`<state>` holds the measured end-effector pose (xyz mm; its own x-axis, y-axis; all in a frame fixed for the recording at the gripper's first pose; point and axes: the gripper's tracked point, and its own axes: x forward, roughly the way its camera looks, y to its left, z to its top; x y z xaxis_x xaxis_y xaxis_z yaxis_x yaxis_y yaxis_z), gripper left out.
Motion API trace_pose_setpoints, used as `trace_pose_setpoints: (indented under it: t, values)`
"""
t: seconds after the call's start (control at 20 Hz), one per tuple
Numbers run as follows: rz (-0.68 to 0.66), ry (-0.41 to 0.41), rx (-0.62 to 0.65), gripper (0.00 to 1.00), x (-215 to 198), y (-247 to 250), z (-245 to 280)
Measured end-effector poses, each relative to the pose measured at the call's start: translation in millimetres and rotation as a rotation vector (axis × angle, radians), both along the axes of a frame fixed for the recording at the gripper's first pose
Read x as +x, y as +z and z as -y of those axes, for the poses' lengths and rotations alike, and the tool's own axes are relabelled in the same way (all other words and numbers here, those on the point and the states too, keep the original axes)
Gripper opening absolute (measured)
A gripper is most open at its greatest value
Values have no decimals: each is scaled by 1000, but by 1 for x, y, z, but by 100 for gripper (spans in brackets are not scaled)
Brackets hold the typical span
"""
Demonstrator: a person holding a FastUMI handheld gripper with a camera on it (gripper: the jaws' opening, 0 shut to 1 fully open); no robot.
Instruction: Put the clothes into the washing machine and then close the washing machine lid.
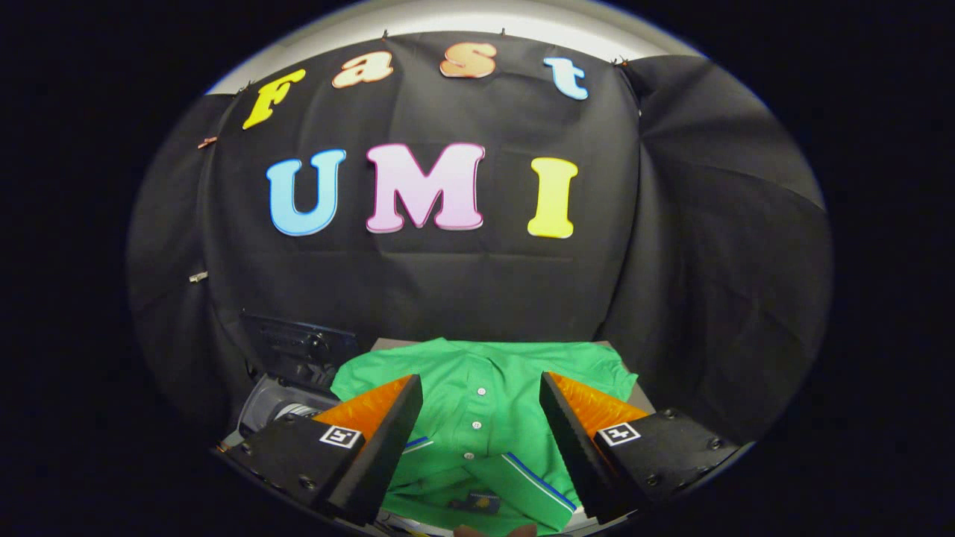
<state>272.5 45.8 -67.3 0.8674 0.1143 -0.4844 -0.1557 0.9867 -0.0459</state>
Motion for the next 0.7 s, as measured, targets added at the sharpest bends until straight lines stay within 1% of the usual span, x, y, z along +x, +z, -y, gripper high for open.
trace_pose_setpoints:
  t: [0.15, 0.4, 0.45, 0.55, 0.6, 0.65, 0.7]
  values:
    - [-121, -2, 0, 99, 22, -34, -8]
    - [-237, -39, -52, 100, 40, -82, 2]
    - [-270, -46, -42, 100, 40, -93, 2]
    - [-298, -65, 40, 100, 42, -95, 0]
    - [-295, -65, 49, 98, 43, -94, -1]
    - [-290, -34, 45, 98, 42, -98, -6]
    - [-277, 20, 37, 83, 40, -96, -16]
